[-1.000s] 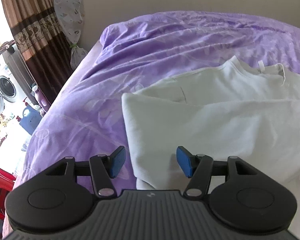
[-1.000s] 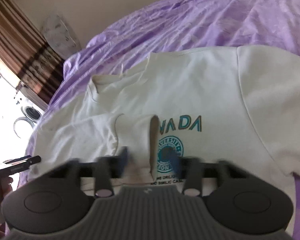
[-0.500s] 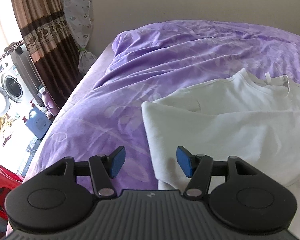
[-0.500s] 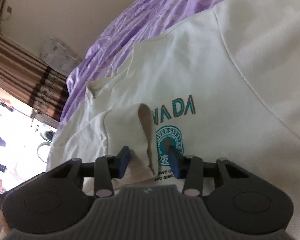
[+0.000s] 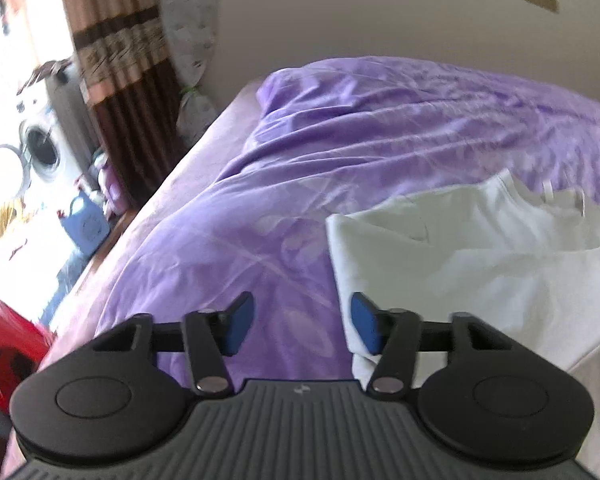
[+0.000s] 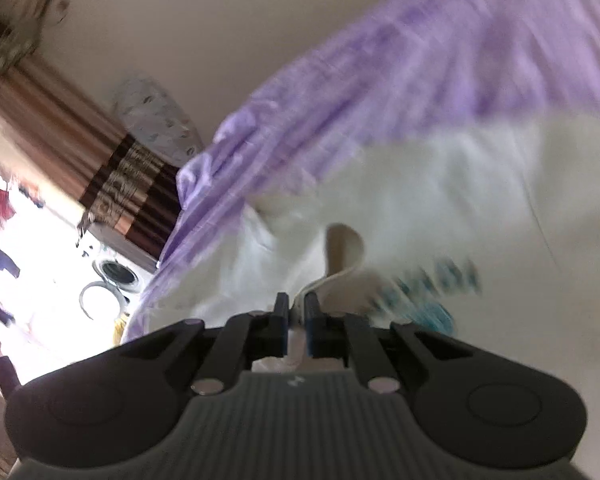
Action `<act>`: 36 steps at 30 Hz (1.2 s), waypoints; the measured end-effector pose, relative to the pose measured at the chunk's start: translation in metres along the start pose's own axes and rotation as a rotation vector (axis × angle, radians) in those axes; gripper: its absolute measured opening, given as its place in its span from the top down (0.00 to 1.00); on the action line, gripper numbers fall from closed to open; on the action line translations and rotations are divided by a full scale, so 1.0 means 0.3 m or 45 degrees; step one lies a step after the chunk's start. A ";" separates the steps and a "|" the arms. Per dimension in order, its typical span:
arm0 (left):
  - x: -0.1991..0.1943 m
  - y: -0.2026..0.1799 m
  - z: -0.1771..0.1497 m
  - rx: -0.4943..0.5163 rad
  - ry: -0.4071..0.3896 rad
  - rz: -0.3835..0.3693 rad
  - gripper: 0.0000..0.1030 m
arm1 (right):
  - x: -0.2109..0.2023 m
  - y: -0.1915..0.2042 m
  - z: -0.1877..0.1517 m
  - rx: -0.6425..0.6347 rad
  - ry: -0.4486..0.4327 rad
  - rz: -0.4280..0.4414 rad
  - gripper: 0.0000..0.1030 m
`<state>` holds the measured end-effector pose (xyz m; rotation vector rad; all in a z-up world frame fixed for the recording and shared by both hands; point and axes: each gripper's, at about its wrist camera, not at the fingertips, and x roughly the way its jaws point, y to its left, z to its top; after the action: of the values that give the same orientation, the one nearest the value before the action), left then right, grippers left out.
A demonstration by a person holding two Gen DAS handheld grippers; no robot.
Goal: Fold small clothes
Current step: 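Grasp the cuff of the other sleeve with the right gripper, then lift the sleeve with the right gripper and carry it over the shirt body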
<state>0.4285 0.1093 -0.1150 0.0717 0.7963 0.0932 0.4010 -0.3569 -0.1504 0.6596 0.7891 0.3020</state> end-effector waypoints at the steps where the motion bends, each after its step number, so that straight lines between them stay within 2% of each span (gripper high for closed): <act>1: -0.006 0.014 -0.004 -0.028 0.012 -0.005 0.53 | -0.010 0.079 0.028 -0.061 -0.003 -0.027 0.97; 6: -0.056 0.032 -0.063 -0.006 -0.009 -0.069 0.55 | -0.066 0.540 0.169 -0.411 -0.085 -0.106 0.98; 10: -0.072 0.038 -0.113 0.031 -0.039 -0.111 0.53 | -0.142 0.823 0.238 -0.576 -0.164 -0.145 0.98; 13: -0.054 0.050 -0.138 -0.014 -0.037 -0.184 0.49 | -0.185 0.982 0.266 -0.705 -0.210 -0.193 0.98; 17: -0.007 0.045 -0.187 -0.108 -0.029 -0.317 0.44 | -0.184 1.129 0.310 -0.787 -0.238 -0.266 0.98; 20: 0.007 0.007 -0.222 -0.096 -0.032 -0.397 0.44 | -0.174 1.188 0.327 -0.830 -0.245 -0.307 0.98; 23: -0.006 -0.028 -0.248 -0.043 -0.070 -0.446 0.36 | -0.177 1.218 0.321 -0.860 -0.242 -0.324 0.98; 25: 0.005 -0.051 -0.247 -0.021 -0.079 -0.406 0.34 | -0.168 1.223 0.314 -0.884 -0.237 -0.329 0.98; 29: 0.076 -0.084 -0.228 -0.035 -0.036 -0.355 0.35 | -0.160 1.222 0.312 -0.906 -0.240 -0.350 0.98; 31: 0.123 -0.108 -0.223 0.002 0.007 -0.311 0.42 | -0.173 1.215 0.315 -0.900 -0.258 -0.361 0.98; 32: 0.139 -0.113 -0.225 0.009 0.026 -0.294 0.49 | -0.187 1.207 0.326 -0.890 -0.275 -0.361 0.98; 34: 0.148 -0.105 -0.232 -0.012 0.030 -0.321 0.59 | -0.229 1.175 0.353 -0.872 -0.307 -0.360 0.98; 36: 0.146 -0.097 -0.237 -0.038 0.028 -0.330 0.76 | -0.259 1.112 0.383 -0.852 -0.299 -0.354 0.99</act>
<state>0.4097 0.0873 -0.1986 -0.0614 0.8197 -0.1398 0.4295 -0.1902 0.1689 -0.0479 0.4985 0.2102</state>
